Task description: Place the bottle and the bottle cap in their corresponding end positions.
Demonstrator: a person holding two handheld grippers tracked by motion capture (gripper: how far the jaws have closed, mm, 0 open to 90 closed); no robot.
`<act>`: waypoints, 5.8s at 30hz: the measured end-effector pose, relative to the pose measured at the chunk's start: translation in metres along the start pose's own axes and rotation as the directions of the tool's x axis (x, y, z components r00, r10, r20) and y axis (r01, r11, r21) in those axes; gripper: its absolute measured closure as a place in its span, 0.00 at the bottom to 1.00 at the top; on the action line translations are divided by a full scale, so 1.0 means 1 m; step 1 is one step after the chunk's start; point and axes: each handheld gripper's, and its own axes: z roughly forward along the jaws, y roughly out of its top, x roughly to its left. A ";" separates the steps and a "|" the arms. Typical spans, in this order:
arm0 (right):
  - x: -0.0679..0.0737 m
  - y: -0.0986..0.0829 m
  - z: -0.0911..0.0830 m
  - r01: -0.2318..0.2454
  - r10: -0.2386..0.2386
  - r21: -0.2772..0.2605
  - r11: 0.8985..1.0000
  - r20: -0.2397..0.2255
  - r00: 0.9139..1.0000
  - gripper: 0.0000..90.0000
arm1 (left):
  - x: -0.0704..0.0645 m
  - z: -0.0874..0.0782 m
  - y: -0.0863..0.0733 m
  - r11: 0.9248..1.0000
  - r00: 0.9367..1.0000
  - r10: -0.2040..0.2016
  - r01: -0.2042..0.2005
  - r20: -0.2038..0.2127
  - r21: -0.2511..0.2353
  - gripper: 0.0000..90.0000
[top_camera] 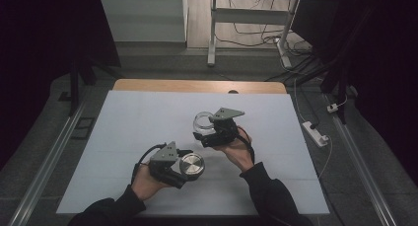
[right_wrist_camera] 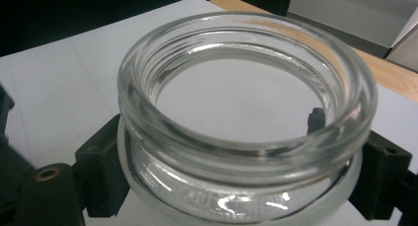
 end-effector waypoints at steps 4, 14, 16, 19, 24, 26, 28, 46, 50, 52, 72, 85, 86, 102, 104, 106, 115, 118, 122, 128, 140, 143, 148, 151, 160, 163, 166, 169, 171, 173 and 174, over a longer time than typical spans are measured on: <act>-0.004 0.003 0.009 -0.004 0.004 -0.004 1.000 0.003 1.000 0.16 | 0.003 0.010 -0.003 1.000 1.000 -0.003 0.003 0.002 0.012 0.22; -0.013 0.007 0.030 -0.006 0.006 -0.006 1.000 0.023 1.000 0.16 | 0.011 0.036 -0.012 0.998 1.000 -0.004 0.005 -0.016 0.055 0.22; -0.017 0.006 0.034 -0.011 0.012 -0.008 1.000 0.025 1.000 0.16 | 0.011 0.041 -0.014 0.998 1.000 -0.003 0.004 -0.025 0.068 0.22; -0.021 0.005 0.039 -0.019 0.019 0.000 1.000 0.039 0.999 0.16 | 0.012 0.049 -0.016 0.997 0.999 -0.005 0.008 -0.032 0.083 0.22; -0.028 0.001 0.048 -0.026 0.026 0.009 1.000 0.053 0.998 0.16 | 0.013 0.058 -0.017 0.993 0.999 0.013 -0.007 -0.046 0.120 0.22; -0.029 0.000 0.050 -0.029 0.028 0.010 1.000 0.054 0.998 0.16 | 0.014 0.059 -0.017 0.991 0.998 0.019 -0.012 -0.054 0.133 0.22; -0.030 -0.001 0.053 -0.027 0.027 0.013 1.000 0.057 0.998 0.16 | 0.016 0.061 -0.018 0.990 0.998 0.011 -0.003 -0.055 0.140 0.22; -0.035 -0.018 0.073 -0.032 0.028 0.061 0.998 0.061 0.998 0.16 | 0.023 0.070 -0.017 0.957 0.994 0.018 0.014 -0.110 0.289 0.21; -0.034 -0.021 0.073 -0.027 0.023 0.060 0.998 0.060 0.998 0.16 | 0.025 0.070 -0.017 0.955 0.994 -0.002 0.033 -0.105 0.296 0.21; -0.033 -0.022 0.073 -0.014 0.010 0.060 0.998 0.063 0.998 0.16 | 0.025 0.070 -0.017 0.954 0.994 -0.001 0.033 -0.106 0.298 0.21; -0.032 -0.023 0.064 -0.025 0.025 0.108 0.994 0.002 1.000 0.00 | 0.024 0.050 -0.019 0.971 0.992 -0.100 0.114 -0.078 0.211 0.02; -0.032 -0.024 0.043 -0.031 0.030 0.099 0.995 0.009 0.999 0.00 | 0.030 0.023 -0.022 0.974 0.984 -0.170 0.175 -0.047 0.146 0.00; -0.032 -0.024 0.042 -0.035 0.034 0.098 0.995 0.008 0.999 0.00 | 0.032 0.020 -0.023 0.973 0.983 -0.182 0.186 -0.041 0.138 0.00; -0.019 -0.029 0.014 -0.058 0.060 0.109 0.992 -0.019 0.998 0.00 | 0.042 -0.011 -0.028 0.966 0.970 -0.238 0.241 -0.048 0.089 0.00; -0.018 -0.028 0.011 -0.055 0.058 0.106 0.993 -0.024 0.998 0.00 | 0.041 -0.012 -0.028 0.967 0.970 -0.237 0.240 -0.045 0.085 0.00; -0.015 -0.027 0.009 -0.055 0.058 0.101 0.993 -0.028 0.998 0.00 | 0.041 -0.013 -0.028 0.968 0.972 -0.231 0.235 -0.046 0.088 0.00; 0.000 -0.023 0.003 -0.029 0.035 0.100 0.995 -0.055 0.998 0.00 | 0.037 -0.022 -0.028 0.970 0.973 -0.222 0.226 -0.055 0.084 0.00; 0.005 -0.025 -0.003 -0.030 0.037 0.097 0.995 -0.065 0.997 0.00 | 0.035 -0.025 -0.028 0.971 0.974 -0.222 0.226 -0.050 0.083 0.00; 0.007 -0.030 -0.011 -0.036 0.043 0.094 0.995 -0.068 0.997 0.00 | 0.032 -0.030 -0.029 0.971 0.974 -0.220 0.223 -0.053 0.082 0.00; 0.012 -0.034 -0.021 -0.042 0.049 0.087 0.995 -0.086 0.995 0.00 | 0.027 -0.039 -0.033 0.970 0.972 -0.225 0.230 -0.060 0.079 0.00; 0.024 -0.043 -0.039 -0.017 0.027 0.089 0.996 -0.107 0.994 0.00 | 0.019 -0.064 -0.044 0.966 0.965 -0.248 0.253 -0.088 0.056 0.00; 0.025 -0.045 -0.046 -0.015 0.024 0.086 0.996 -0.103 0.994 0.00 | 0.017 -0.071 -0.047 0.964 0.962 -0.255 0.261 -0.099 0.049 0.00; 0.028 -0.051 -0.058 -0.015 0.024 0.087 0.996 -0.103 0.994 0.00 | 0.013 -0.084 -0.053 0.962 0.956 -0.262 0.269 -0.130 0.042 0.00; 0.028 -0.055 -0.064 -0.021 0.029 0.089 0.996 -0.098 0.995 0.00 | 0.012 -0.091 -0.057 0.960 0.952 -0.269 0.276 -0.144 0.035 0.00; 0.026 -0.065 -0.084 -0.038 0.045 0.085 0.996 -0.078 0.996 0.00 | 0.005 -0.112 -0.071 0.952 0.938 -0.299 0.305 -0.175 0.011 0.00; 0.026 -0.070 -0.089 -0.041 0.047 0.089 0.995 -0.068 0.997 0.00 | 0.003 -0.118 -0.076 0.950 0.934 -0.305 0.311 -0.185 0.006 0.00; 0.025 -0.074 -0.095 -0.046 0.051 0.092 0.995 -0.057 0.997 0.00 | 0.000 -0.124 -0.080 0.948 0.929 -0.314 0.319 -0.194 -0.001 0.00; 0.024 -0.078 -0.101 -0.054 0.058 0.089 0.995 -0.042 0.997 0.00 | -0.002 -0.130 -0.084 0.945 0.925 -0.321 0.326 -0.204 -0.008 0.00; 0.023 -0.080 -0.105 -0.059 0.062 0.086 0.995 -0.031 0.998 0.00 | -0.004 -0.134 -0.087 0.944 0.921 -0.326 0.331 -0.214 -0.015 0.00; 0.022 -0.082 -0.110 -0.067 0.069 0.082 0.994 -0.022 0.997 0.00 | -0.005 -0.138 -0.090 0.941 0.916 -0.333 0.337 -0.223 -0.022 0.00; 0.021 -0.083 -0.112 -0.072 0.074 0.082 0.994 -0.018 0.997 0.00 | -0.006 -0.140 -0.091 0.940 0.914 -0.337 0.340 -0.228 -0.026 0.00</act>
